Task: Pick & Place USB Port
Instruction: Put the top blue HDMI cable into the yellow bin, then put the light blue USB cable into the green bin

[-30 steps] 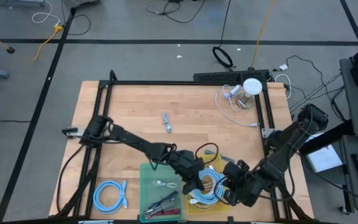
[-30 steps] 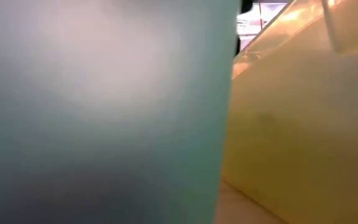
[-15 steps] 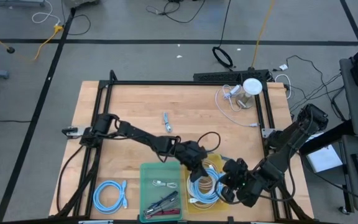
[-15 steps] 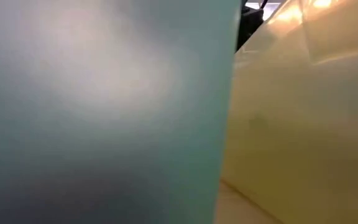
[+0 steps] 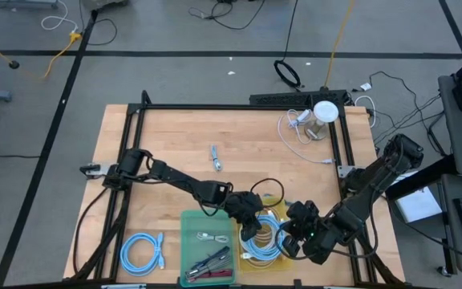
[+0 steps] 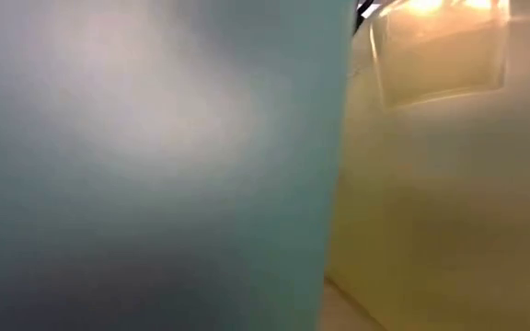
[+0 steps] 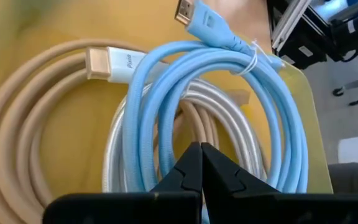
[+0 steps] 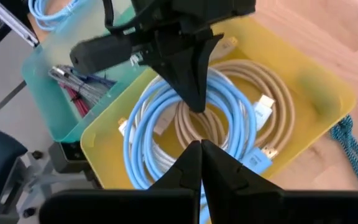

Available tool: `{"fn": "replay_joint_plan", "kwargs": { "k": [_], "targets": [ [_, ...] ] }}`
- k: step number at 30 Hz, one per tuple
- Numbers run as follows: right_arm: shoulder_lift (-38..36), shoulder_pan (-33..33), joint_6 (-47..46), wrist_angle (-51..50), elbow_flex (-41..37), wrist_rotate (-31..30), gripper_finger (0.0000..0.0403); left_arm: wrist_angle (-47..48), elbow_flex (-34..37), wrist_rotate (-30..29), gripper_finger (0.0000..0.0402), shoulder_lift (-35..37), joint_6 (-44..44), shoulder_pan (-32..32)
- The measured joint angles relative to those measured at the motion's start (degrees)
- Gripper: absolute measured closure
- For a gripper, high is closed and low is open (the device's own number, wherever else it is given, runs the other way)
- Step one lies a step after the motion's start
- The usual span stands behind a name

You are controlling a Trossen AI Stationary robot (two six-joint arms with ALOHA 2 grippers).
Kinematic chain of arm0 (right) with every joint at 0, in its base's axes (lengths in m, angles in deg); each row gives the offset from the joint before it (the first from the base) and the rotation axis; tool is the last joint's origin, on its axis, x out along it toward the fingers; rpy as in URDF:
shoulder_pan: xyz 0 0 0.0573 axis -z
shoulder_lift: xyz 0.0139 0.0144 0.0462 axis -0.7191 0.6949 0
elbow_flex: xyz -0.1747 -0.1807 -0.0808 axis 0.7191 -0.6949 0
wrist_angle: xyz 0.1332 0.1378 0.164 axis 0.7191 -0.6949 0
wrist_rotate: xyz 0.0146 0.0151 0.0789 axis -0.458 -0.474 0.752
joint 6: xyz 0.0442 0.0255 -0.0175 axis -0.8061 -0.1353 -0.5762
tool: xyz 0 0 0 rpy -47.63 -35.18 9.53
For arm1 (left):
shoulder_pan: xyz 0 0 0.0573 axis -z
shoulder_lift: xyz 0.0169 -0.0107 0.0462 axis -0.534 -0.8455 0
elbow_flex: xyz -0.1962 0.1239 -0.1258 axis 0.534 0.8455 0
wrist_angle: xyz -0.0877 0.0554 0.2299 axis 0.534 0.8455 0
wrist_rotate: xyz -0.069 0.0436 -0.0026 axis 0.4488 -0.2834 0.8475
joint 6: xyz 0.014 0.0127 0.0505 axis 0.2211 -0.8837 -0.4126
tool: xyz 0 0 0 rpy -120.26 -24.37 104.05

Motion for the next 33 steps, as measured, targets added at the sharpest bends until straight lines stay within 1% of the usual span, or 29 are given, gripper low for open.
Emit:
{"fn": "replay_joint_plan", "kwargs": {
  "k": [3, 4, 6, 8, 10, 13, 16, 18, 19, 21, 22, 24, 26, 28, 30, 31, 33],
  "targets": [
    [0.00, 0.00, -0.04, 0.39, 0.00, -0.82, 0.0403, -0.33, 0.00, 0.49, 0.0402, 0.00, 0.52, 0.00],
    [0.00, 0.00, 0.00, 0.49, 0.00, -0.82, 0.0403, -1.28, 0.05, 1.52, 0.0402, 0.00, 0.86, -0.04],
    [0.00, -0.02, 0.17, 1.13, 0.00, -0.87, 0.0403, -4.33, 0.31, 5.46, 0.0401, -0.08, 2.15, -0.07],
    [0.00, -0.02, 0.79, 2.49, 0.00, -1.01, 0.0403, -7.99, 0.45, 8.05, 0.0401, 1.07, 2.98, 0.13],
    [0.00, -0.02, 2.18, 4.54, -0.01, -2.33, 0.0403, -11.81, 0.29, 8.60, 0.0401, 3.92, 3.03, 0.56],
    [0.00, 0.00, 4.57, 8.44, -0.02, -5.14, 0.0403, -12.81, 0.00, 8.38, 0.0401, 8.85, 2.04, 0.95],
    [0.00, 0.76, 8.08, 12.69, -0.02, -6.70, 0.0403, -7.69, 0.13, 6.38, 0.0401, 13.93, -0.41, 0.92],
    [0.00, 1.86, 10.79, 14.75, -0.02, -6.68, 0.0403, -0.79, -0.26, 2.32, 0.0401, 18.45, -2.75, 0.90],
    [0.00, 2.67, 12.09, 15.15, -0.02, -6.66, 0.0403, 4.22, -0.36, -0.52, 0.0401, 21.08, -4.01, 0.94],
    [0.00, 4.93, 13.27, 15.46, -0.02, -6.20, 0.0403, 15.15, -0.59, -9.06, 0.0401, 25.73, -5.07, 1.25],
    [0.00, 6.56, 13.63, 15.02, -0.02, -5.22, 0.0403, 21.74, -0.62, -14.40, 0.0401, 27.96, -4.37, 1.46],
    [0.00, 10.63, 15.30, 14.47, -0.02, -1.07, 0.0403, 36.79, -0.40, -24.84, 0.0401, 31.35, 1.10, 1.79],
    [0.00, 15.28, 17.60, 13.45, -0.04, 4.07, 0.0402, 50.92, -0.37, -32.36, 0.0401, 34.44, 10.64, 1.70],
    [0.29, 20.22, 20.67, 13.30, -0.07, 7.27, 0.0398, 64.86, -0.37, -35.85, 0.0401, 36.76, 20.33, 1.49],
    [0.53, 25.32, 24.27, 12.89, -0.07, 8.88, 0.0389, 75.71, -0.39, -36.69, 0.0401, 37.25, 27.35, 1.59],
    [0.55, 27.92, 26.27, 12.70, -0.10, 9.28, 0.0383, 79.18, -0.34, -36.70, 0.0401, 37.24, 29.31, 1.97],
    [1.25, 33.91, 29.80, 13.95, -0.06, 12.91, 0.0365, 83.56, -0.26, -36.67, 0.0399, 37.48, 32.00, 3.41]
  ]
}}
